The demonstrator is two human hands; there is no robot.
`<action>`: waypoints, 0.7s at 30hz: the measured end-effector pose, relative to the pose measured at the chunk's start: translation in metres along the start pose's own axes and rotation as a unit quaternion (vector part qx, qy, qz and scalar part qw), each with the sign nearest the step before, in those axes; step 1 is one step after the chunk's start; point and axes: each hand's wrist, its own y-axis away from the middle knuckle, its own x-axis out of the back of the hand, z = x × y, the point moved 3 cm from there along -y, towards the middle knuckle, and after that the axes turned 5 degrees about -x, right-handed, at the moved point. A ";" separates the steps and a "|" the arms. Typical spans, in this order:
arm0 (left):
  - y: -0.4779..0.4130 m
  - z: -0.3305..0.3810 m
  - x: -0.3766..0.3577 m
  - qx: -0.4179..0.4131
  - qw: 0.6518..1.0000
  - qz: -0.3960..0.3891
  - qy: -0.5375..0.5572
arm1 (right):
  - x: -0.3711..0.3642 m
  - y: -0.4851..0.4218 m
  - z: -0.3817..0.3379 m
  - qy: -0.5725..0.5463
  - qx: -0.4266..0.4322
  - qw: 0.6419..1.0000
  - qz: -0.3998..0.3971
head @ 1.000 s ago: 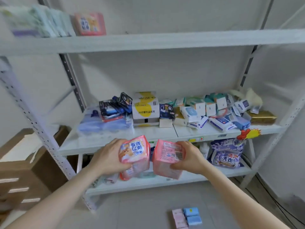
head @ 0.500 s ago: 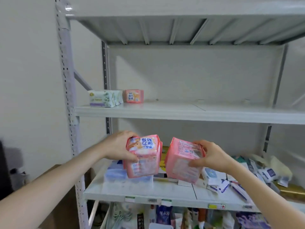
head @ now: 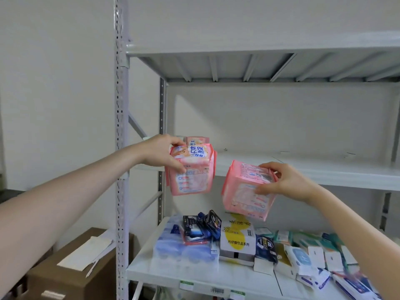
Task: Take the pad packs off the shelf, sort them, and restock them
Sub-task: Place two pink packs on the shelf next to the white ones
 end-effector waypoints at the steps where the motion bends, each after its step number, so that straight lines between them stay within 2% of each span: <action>1: -0.007 -0.004 0.005 0.003 1.000 0.003 0.001 | 0.001 -0.007 -0.002 -0.004 0.003 1.000 0.003; 12: -0.119 -0.036 0.031 -0.010 1.000 0.027 0.012 | 0.021 -0.105 -0.011 -0.040 0.042 0.998 0.022; 21: -0.209 -0.106 0.030 -0.017 0.999 0.026 0.037 | 0.010 -0.209 -0.004 -0.040 0.047 0.998 0.017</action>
